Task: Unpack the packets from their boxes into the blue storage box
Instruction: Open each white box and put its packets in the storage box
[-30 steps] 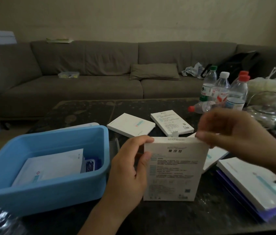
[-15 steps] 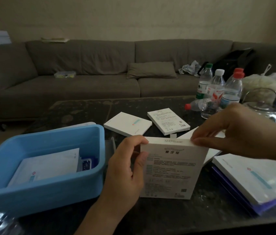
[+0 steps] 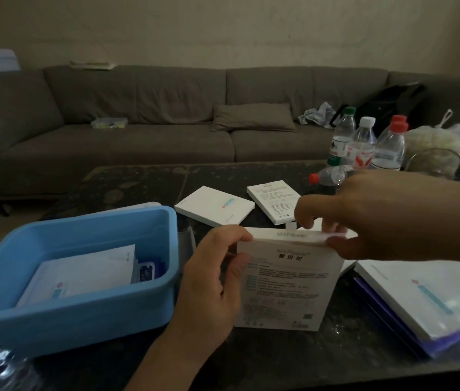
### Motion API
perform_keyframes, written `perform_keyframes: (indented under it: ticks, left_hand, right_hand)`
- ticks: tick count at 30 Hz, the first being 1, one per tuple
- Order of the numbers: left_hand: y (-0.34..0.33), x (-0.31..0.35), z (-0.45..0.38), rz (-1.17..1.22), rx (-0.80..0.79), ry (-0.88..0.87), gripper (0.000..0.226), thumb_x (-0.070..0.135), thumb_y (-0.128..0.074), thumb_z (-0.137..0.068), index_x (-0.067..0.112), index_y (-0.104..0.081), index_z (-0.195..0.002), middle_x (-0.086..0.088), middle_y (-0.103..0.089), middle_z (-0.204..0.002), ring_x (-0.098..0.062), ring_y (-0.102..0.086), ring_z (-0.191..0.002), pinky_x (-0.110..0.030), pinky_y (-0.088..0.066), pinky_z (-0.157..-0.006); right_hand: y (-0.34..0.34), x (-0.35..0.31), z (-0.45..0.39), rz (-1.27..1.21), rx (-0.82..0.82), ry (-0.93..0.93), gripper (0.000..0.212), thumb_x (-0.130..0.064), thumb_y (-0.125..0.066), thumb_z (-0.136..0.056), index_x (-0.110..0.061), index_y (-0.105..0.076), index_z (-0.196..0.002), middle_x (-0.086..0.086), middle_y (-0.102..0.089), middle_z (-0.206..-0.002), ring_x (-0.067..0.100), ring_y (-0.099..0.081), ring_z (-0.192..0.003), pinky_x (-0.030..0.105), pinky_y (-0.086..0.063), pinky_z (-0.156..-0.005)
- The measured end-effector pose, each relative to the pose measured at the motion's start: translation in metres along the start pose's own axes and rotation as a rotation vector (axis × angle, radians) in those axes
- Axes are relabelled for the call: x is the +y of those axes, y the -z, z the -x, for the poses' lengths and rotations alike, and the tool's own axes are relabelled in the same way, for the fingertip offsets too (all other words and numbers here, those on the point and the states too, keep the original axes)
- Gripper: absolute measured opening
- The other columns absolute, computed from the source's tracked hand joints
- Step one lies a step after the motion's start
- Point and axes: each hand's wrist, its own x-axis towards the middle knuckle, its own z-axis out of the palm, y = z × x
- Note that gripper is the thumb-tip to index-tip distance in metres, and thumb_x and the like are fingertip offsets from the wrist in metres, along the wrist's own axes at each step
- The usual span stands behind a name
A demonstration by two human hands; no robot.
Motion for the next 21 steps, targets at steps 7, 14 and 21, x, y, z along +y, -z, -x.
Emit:
perform_keyframes:
  ticks: [7,14,21]
  left_hand:
    - [0.0,0.001,0.0,-0.04,-0.012,-0.05,0.018,0.026,-0.046,-0.099,0.034,-0.043,-0.115,0.031,-0.044,-0.113,0.006,-0.051,-0.114,-0.006,-0.049,-0.082]
    - [0.004,0.003,-0.003,-0.045,-0.033,-0.088,0.024,0.019,-0.046,-0.098,0.029,-0.047,-0.12,0.021,-0.046,-0.119,-0.001,-0.051,-0.116,-0.01,-0.048,-0.087]
    - [0.007,0.009,-0.003,-0.09,-0.105,-0.083,0.033,0.02,-0.041,-0.099,0.031,-0.049,-0.128,0.019,-0.041,-0.127,0.004,-0.042,-0.124,-0.007,-0.043,-0.094]
  right_hand:
    - [-0.003,0.0,0.0,-0.052,0.026,-0.002,0.034,-0.039,-0.048,-0.097,-0.042,-0.025,-0.121,-0.015,-0.058,-0.124,0.005,-0.054,-0.1,0.019,-0.05,-0.085]
    - [-0.01,0.007,0.009,-0.108,0.173,0.128,0.035,-0.031,-0.051,-0.094,-0.046,-0.019,-0.097,-0.017,-0.057,-0.091,0.003,-0.058,-0.077,0.009,-0.045,-0.054]
    - [-0.043,0.019,0.011,-0.485,0.475,0.056,0.023,-0.024,-0.045,-0.082,-0.046,-0.047,-0.075,-0.016,-0.062,-0.078,0.006,-0.062,-0.076,0.025,-0.055,-0.062]
